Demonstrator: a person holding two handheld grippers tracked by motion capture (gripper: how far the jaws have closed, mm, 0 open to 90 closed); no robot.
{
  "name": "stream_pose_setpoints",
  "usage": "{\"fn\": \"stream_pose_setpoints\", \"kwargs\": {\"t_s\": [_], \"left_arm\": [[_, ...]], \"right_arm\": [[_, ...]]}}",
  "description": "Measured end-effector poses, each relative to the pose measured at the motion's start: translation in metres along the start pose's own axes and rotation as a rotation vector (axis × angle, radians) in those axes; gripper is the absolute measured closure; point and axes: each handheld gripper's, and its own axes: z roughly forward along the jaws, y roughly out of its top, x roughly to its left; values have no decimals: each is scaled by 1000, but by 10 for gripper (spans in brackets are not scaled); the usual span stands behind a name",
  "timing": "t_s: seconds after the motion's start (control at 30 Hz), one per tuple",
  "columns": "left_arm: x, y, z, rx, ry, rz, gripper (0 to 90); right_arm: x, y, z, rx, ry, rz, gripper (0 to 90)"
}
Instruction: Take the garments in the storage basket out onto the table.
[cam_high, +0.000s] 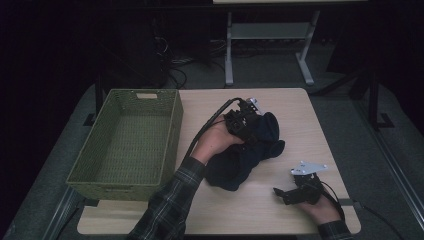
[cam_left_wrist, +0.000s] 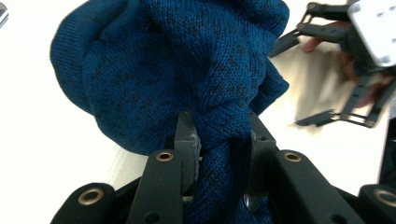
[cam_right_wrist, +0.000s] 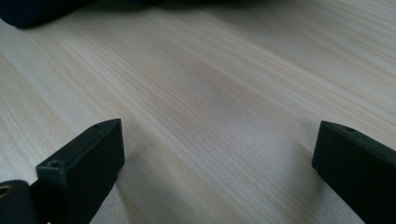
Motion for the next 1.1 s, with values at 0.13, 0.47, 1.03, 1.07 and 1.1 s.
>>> {"fn": "stream_pose_setpoints", "kwargs": {"t_s": [0.13, 0.47, 1.03, 1.07, 1.1], "left_arm": [[5, -3, 17, -8, -25, -18, 715], [10, -7, 49, 21, -21, -12, 713], [18, -21, 99, 68, -27, -53, 700], [18, -22, 99, 65, -25, -51, 695], [18, -22, 99, 67, -22, -46, 691]], "right_arm": [[0, 0, 0, 4, 1, 3, 19], [0, 0, 0, 4, -1, 3, 19], [0, 0, 0, 0, 2, -1, 20], [0, 0, 1, 0, 1, -2, 20], [0, 0, 1, 0, 1, -2, 20]]}}
